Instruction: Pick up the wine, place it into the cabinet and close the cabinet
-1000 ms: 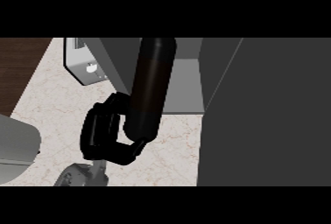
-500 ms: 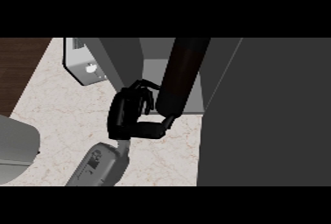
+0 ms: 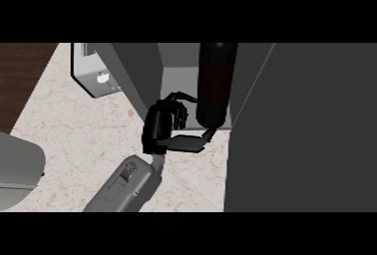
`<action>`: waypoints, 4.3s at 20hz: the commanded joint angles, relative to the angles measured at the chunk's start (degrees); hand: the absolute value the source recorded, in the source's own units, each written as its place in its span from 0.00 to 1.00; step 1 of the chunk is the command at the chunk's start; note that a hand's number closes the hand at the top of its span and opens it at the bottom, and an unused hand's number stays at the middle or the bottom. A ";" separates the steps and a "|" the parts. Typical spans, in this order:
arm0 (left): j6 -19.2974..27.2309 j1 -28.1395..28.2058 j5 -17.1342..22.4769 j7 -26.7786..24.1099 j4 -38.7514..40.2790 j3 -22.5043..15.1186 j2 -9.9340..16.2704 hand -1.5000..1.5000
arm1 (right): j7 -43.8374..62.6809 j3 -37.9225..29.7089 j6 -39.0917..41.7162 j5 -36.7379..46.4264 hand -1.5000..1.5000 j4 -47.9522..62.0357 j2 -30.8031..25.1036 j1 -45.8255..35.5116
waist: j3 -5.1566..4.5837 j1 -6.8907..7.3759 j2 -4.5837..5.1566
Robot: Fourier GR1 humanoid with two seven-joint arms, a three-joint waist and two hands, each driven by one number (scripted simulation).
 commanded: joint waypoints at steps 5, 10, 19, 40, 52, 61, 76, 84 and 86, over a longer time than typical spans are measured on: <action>4.29 -4.81 6.88 -4.39 8.47 -2.94 -0.17 1.00 | -4.22 -5.34 2.16 -3.01 0.00 5.20 -1.80 -2.10 | 0.01 0.03 0.03; 0.00 -1.60 8.56 -9.03 12.30 -2.26 -0.17 1.00 | -3.82 -1.60 1.80 0.75 0.00 5.36 -0.50 -1.60 | 0.00 0.24 -0.01; -8.85 -5.12 18.40 -16.98 24.99 1.40 -0.17 1.00 | -1.77 -1.09 1.83 -0.80 0.00 1.95 -0.03 1.36 | -0.01 -0.28 0.09; -14.77 -24.88 32.15 -19.66 46.05 -0.38 -0.16 1.00 | 0.80 0.75 1.00 -1.58 0.00 -0.30 0.66 1.18 | -0.03 -1.28 0.32; -14.99 -30.81 32.91 -16.78 55.99 1.09 -0.17 1.00 | -0.33 0.46 0.01 0.05 0.00 3.82 0.71 -3.42 | -0.04 -1.59 0.64; -16.59 -30.26 34.55 -22.72 59.05 3.12 -0.17 1.00 | -1.57 1.68 0.39 0.48 0.00 4.44 1.47 -2.73 | -0.07 -2.38 0.95; -19.15 -27.02 31.59 -31.91 54.79 3.38 2.06 0.00 | 0.51 -2.36 0.58 -2.23 0.00 0.04 -0.99 -0.63 | 0.00 0.17 -0.20; -15.51 -22.51 29.24 -29.17 46.76 0.20 2.65 0.00 | 0.03 -2.74 -0.43 -1.19 0.00 3.13 -0.56 -3.05 | 0.06 2.20 -0.78; -15.47 -21.39 28.20 -28.32 43.98 -0.92 3.84 0.00 | 1.28 -1.99 0.51 -2.20 0.00 1.03 -1.25 -2.32 | 0.04 1.95 -0.72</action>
